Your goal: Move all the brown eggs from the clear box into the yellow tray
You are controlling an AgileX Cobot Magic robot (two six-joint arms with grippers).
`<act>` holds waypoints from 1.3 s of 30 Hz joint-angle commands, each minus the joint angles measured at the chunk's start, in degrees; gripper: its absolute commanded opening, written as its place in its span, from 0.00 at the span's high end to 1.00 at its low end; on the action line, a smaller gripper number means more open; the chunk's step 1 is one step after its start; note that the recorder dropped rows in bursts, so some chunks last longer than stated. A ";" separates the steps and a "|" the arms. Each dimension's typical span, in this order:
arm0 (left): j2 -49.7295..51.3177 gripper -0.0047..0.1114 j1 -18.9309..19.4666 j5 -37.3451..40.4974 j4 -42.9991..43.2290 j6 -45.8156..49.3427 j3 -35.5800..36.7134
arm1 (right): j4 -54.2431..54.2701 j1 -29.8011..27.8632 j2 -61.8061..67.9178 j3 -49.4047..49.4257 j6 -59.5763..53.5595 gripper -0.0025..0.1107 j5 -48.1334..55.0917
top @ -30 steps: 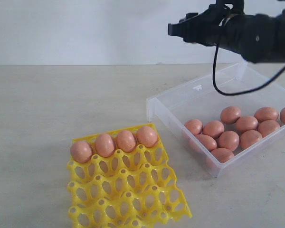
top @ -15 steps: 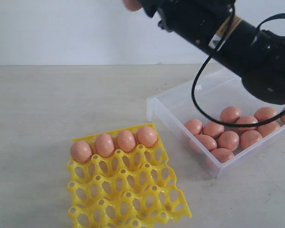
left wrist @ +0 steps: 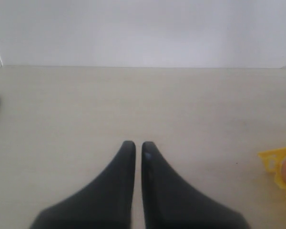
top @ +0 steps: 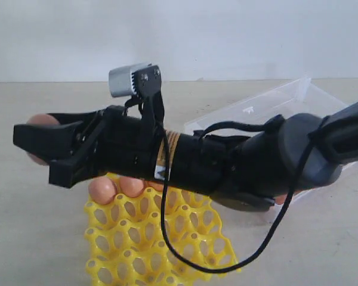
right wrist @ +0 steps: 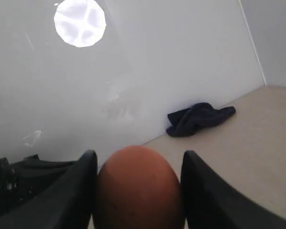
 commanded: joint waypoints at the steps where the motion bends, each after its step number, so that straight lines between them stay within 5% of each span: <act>1: -0.14 0.92 0.18 -0.40 -0.29 0.41 -0.08 | 4.15 1.77 1.26 2.34 -0.56 0.98 0.11; 15: -0.14 0.92 0.18 -0.40 -0.29 0.41 -0.08 | 5.86 1.77 2.65 5.42 -5.81 0.98 26.09; 39: -0.14 0.92 0.18 -0.40 -0.29 0.41 -0.08 | 4.24 1.77 3.30 0.82 -10.66 0.98 25.36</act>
